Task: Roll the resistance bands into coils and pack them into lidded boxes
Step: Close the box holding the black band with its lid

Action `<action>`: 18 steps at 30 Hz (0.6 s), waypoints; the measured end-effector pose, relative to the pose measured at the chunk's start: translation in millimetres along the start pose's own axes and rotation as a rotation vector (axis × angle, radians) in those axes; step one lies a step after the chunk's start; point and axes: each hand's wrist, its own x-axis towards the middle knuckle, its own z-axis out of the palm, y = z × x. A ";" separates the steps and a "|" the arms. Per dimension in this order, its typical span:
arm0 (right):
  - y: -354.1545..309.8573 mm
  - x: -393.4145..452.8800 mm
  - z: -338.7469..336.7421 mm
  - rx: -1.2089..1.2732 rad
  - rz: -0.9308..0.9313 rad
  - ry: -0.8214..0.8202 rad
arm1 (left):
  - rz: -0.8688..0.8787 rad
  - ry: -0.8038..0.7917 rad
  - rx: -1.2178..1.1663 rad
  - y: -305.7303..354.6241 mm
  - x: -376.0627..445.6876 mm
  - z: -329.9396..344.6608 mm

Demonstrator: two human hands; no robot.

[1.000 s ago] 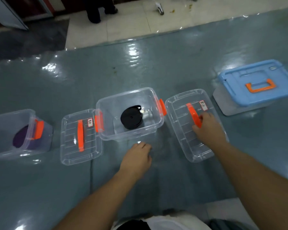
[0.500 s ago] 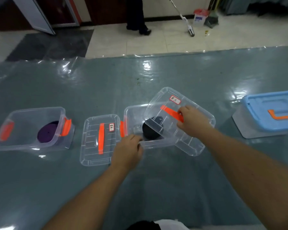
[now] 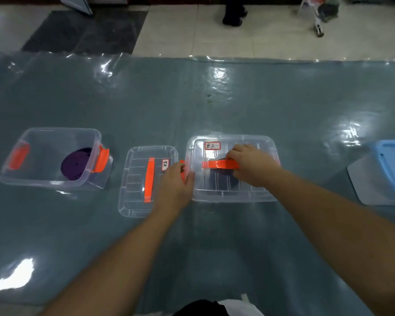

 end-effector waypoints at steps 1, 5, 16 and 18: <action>-0.7 1.2 2.9 -0.003 -0.013 0.008 | -0.016 -0.010 -0.009 0.4 1.8 0.7; 2.5 -5.1 18.1 0.091 0.006 0.087 | -0.098 -0.026 -0.061 4.9 4.5 3.8; 42.8 -52.3 62.9 0.745 0.800 0.469 | -0.256 0.014 -0.169 13.9 10.6 13.2; 46.6 -57.5 62.2 0.757 0.809 0.444 | -0.246 0.007 -0.162 17.8 11.2 14.1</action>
